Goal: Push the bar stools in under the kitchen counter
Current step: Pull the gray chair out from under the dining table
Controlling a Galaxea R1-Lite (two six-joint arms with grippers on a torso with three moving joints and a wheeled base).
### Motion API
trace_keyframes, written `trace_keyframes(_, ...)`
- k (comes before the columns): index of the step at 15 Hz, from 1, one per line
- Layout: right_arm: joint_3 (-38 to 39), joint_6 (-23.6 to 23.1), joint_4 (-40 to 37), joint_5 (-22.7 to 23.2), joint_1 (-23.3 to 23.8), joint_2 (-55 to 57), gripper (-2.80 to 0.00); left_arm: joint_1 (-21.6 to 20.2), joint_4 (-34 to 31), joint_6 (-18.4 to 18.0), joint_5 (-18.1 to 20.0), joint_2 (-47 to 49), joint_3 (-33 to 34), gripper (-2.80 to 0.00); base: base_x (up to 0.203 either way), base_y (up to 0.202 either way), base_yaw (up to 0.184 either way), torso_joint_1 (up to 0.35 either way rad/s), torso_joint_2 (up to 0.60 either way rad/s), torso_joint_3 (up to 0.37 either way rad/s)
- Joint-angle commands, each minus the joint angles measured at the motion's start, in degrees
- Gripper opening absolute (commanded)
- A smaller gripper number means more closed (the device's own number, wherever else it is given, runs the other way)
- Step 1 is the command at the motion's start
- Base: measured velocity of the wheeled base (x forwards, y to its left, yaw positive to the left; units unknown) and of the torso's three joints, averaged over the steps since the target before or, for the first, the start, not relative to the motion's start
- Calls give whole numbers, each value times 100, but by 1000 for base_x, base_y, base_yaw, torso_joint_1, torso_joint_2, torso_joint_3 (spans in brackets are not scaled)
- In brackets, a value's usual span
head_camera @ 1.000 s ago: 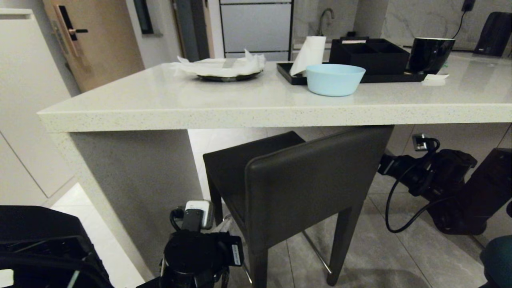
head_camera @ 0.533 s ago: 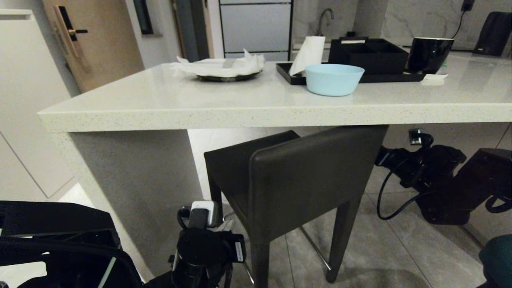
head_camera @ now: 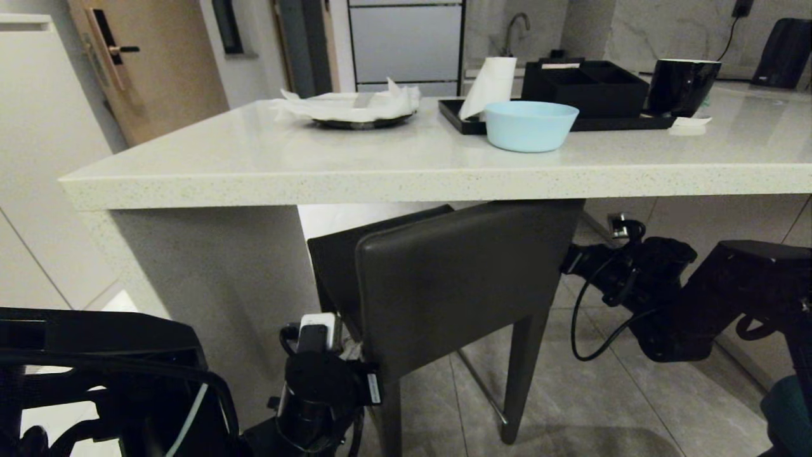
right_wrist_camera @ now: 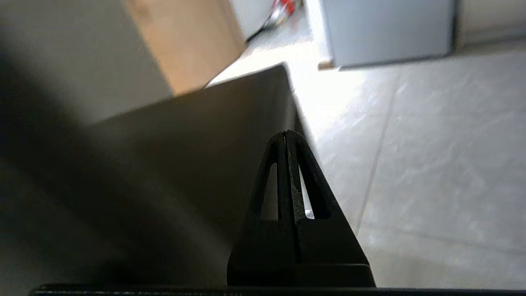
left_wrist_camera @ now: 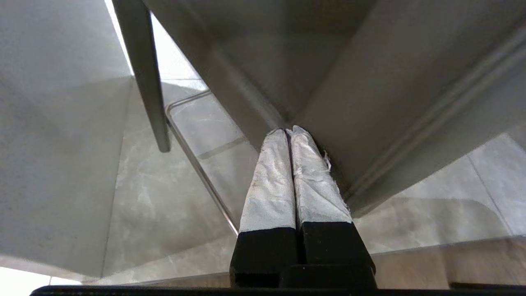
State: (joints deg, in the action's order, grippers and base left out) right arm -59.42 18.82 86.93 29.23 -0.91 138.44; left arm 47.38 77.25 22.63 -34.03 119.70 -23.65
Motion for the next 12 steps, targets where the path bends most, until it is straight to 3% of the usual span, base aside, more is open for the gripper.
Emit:
trace_keyframes(1,475,-5,73,11,-67,-320,-280,-179,49,14,-25,-10,21,-280,0,0,0,0,0,0)
trace_keyframes(4,1332,-25,73,59,-104,-1056,-280,-463,53,73,-55,-94,187,-280,0,0,0,0,0,0)
trace_keyframes(9,2406,-27,73,120,-128,-2254,-280,-1309,54,67,73,-243,305,-280,0,0,0,0,0,0)
trace_keyframes(12,2755,-45,73,158,-153,-2507,-280,-1354,53,48,151,-209,246,-280,0,0,0,0,0,0)
